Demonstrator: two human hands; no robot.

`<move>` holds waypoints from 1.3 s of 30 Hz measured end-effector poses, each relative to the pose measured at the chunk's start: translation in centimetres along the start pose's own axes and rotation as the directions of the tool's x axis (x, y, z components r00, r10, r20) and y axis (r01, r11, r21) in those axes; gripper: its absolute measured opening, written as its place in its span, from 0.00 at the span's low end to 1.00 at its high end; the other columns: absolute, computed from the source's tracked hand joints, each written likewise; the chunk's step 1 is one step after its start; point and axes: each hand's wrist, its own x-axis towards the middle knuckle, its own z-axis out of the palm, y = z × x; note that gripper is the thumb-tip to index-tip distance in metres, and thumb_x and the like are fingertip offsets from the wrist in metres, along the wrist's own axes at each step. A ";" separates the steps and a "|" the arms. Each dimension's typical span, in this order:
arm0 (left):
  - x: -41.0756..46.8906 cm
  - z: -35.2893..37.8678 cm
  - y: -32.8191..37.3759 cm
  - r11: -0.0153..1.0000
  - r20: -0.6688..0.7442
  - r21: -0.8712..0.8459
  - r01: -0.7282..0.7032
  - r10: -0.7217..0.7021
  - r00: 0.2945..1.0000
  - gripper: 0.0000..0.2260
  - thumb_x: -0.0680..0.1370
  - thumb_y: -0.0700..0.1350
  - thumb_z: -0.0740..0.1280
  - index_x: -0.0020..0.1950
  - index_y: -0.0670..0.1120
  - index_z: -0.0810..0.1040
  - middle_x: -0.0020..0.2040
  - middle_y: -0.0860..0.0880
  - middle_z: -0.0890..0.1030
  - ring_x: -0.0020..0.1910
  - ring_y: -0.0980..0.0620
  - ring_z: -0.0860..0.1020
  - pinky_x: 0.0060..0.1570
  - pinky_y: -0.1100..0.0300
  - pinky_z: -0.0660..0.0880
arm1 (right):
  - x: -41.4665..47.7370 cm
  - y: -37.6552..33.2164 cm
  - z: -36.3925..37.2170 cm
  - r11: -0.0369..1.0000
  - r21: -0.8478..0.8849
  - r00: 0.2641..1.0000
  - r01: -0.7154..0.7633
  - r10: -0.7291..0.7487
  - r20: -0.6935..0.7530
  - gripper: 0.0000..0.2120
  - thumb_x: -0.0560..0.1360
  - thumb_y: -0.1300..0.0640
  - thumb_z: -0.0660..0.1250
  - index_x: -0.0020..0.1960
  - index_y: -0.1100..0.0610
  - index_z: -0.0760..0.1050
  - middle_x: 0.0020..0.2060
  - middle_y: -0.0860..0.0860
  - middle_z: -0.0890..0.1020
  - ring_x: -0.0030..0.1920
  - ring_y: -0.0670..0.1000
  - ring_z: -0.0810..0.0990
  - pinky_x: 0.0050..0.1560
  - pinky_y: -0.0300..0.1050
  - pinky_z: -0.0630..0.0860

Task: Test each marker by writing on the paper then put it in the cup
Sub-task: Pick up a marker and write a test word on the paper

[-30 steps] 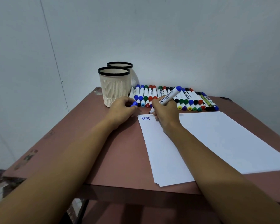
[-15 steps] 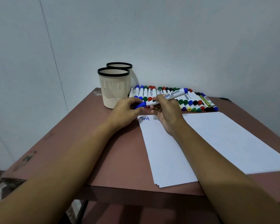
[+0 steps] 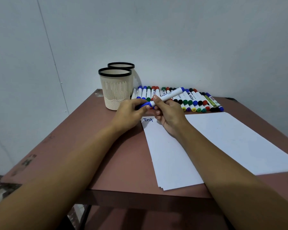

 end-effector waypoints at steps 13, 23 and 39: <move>-0.2 0.1 0.8 0.937 0.054 -0.289 0.194 -0.187 0.981 0.07 0.77 0.39 0.66 0.52 0.39 0.80 0.35 0.49 0.77 0.26 0.63 0.73 0.29 0.71 0.70 | 0.1 -0.2 -0.1 0.999 -0.027 0.999 -0.019 0.020 0.030 0.10 0.77 0.55 0.66 0.39 0.59 0.75 0.27 0.51 0.71 0.26 0.44 0.68 0.27 0.36 0.65; 1.0 -3.1 2.7 0.937 -0.267 -0.319 0.143 -0.234 0.935 0.04 0.75 0.43 0.69 0.48 0.44 0.79 0.36 0.50 0.77 0.35 0.55 0.75 0.46 0.50 0.78 | 0.0 -0.2 -1.2 0.792 -0.597 0.945 0.130 -0.281 -0.167 0.15 0.81 0.53 0.55 0.48 0.60 0.77 0.37 0.55 0.75 0.36 0.50 0.72 0.33 0.40 0.68; 14.0 -11.6 2.1 0.858 -0.226 0.455 0.239 -0.149 0.963 0.05 0.73 0.36 0.61 0.45 0.37 0.76 0.37 0.44 0.74 0.32 0.50 0.70 0.27 0.64 0.65 | 0.7 2.3 -1.7 0.126 -0.942 0.920 0.310 -0.290 0.264 0.16 0.78 0.57 0.56 0.57 0.60 0.80 0.51 0.56 0.80 0.54 0.55 0.74 0.55 0.47 0.73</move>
